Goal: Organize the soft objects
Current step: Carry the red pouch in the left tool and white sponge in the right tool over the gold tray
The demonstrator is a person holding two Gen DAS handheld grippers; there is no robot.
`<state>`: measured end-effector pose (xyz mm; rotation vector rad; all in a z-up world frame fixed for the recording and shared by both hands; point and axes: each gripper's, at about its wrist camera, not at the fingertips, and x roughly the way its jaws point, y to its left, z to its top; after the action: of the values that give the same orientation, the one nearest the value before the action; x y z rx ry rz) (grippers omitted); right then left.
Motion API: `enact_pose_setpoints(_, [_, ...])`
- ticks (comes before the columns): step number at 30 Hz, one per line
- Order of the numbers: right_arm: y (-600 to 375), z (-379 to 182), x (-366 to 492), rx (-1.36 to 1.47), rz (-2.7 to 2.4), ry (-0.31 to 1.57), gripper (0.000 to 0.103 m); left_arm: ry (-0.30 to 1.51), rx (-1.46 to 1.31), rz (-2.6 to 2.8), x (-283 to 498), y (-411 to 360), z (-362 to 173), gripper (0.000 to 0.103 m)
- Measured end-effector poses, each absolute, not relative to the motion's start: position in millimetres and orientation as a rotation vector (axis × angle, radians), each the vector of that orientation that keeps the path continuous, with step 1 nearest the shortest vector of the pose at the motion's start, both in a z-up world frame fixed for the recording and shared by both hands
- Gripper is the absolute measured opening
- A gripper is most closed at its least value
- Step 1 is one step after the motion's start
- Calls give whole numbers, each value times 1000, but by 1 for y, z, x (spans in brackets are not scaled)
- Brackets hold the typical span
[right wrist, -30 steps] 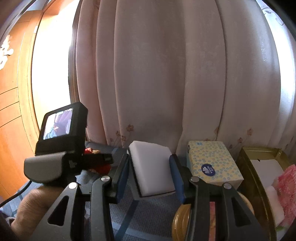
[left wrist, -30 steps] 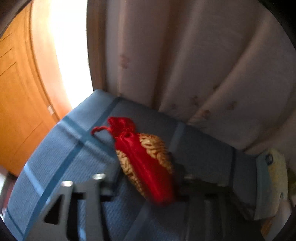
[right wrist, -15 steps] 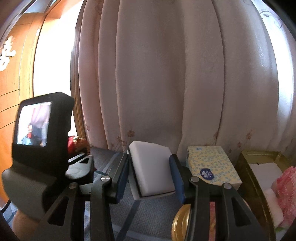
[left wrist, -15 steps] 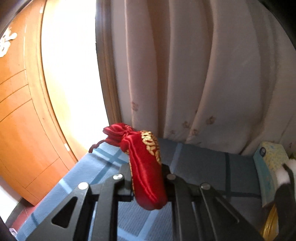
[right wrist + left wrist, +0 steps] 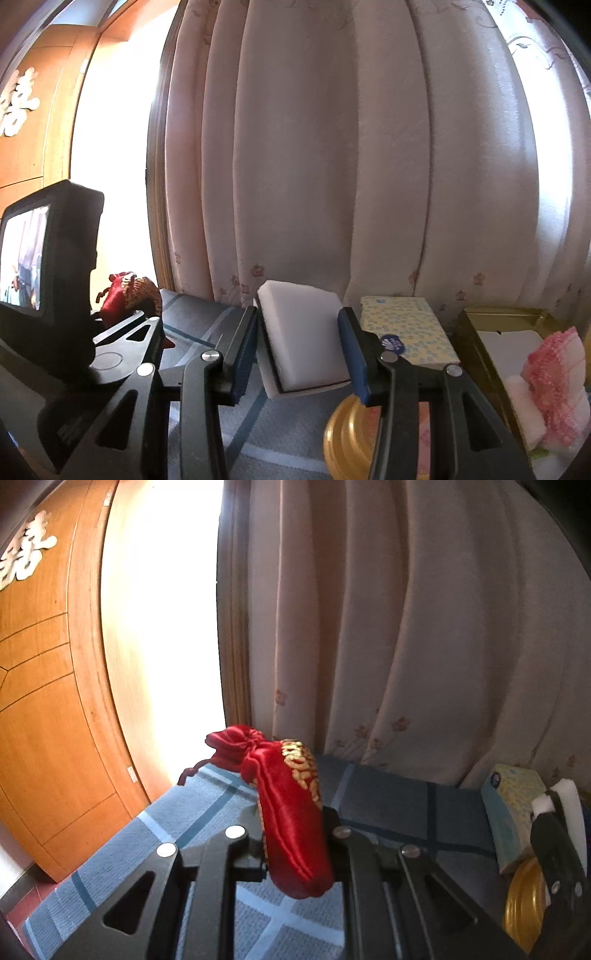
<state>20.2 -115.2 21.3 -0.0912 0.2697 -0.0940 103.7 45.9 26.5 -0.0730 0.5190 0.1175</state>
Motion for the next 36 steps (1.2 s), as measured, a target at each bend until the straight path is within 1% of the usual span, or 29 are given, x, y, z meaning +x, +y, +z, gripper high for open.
enact_pose_setpoints(12, [-133, 21, 0, -83, -123, 250, 46, 455, -54, 87, 64, 32, 33, 12])
enact_pose_setpoints(36, [-180, 29, -54, -77, -239, 165, 46, 438, 3, 14, 13, -4, 43, 12])
